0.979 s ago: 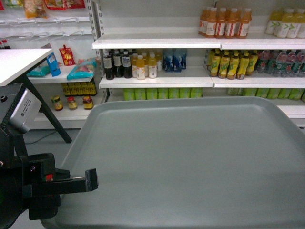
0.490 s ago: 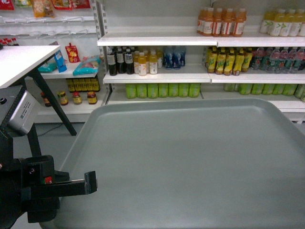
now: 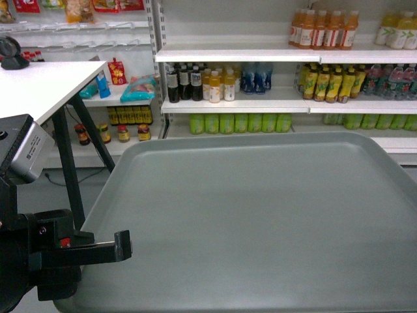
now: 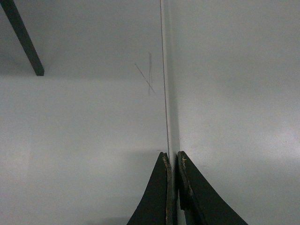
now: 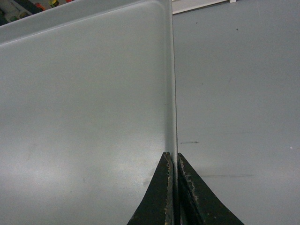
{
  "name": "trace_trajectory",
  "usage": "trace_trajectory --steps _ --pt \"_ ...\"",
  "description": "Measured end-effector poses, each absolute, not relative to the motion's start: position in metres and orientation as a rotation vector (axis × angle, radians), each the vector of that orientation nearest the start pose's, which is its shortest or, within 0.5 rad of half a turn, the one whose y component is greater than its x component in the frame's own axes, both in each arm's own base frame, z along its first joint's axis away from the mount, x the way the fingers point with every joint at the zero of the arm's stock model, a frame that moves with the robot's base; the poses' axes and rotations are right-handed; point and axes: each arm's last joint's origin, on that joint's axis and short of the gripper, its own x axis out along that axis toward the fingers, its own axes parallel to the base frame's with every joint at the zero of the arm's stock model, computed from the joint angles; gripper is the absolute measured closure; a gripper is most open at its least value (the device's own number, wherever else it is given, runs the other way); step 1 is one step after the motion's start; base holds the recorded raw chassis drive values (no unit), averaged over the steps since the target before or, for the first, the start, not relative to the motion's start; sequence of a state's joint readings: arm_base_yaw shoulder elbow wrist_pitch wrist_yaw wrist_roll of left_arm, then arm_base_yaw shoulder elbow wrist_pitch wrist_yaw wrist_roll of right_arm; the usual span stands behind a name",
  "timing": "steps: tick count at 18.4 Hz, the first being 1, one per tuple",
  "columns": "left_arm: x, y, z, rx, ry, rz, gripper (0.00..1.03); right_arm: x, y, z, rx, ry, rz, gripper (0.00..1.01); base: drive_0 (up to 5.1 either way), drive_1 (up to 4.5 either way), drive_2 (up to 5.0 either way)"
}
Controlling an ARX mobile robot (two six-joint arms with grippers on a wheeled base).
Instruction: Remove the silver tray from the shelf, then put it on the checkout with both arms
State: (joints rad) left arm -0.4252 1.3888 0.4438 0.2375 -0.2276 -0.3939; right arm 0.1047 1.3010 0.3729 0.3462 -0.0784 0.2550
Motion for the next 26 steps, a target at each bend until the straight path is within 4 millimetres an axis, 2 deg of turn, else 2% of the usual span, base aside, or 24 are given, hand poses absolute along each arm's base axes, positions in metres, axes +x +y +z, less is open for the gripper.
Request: trace_trajectory --steps 26 --pt "0.2187 -0.0924 0.1374 -0.151 0.694 -0.056 1.0 0.2237 0.0256 0.1444 0.239 0.604 0.1 0.98 -4.9 2.47 2.5"
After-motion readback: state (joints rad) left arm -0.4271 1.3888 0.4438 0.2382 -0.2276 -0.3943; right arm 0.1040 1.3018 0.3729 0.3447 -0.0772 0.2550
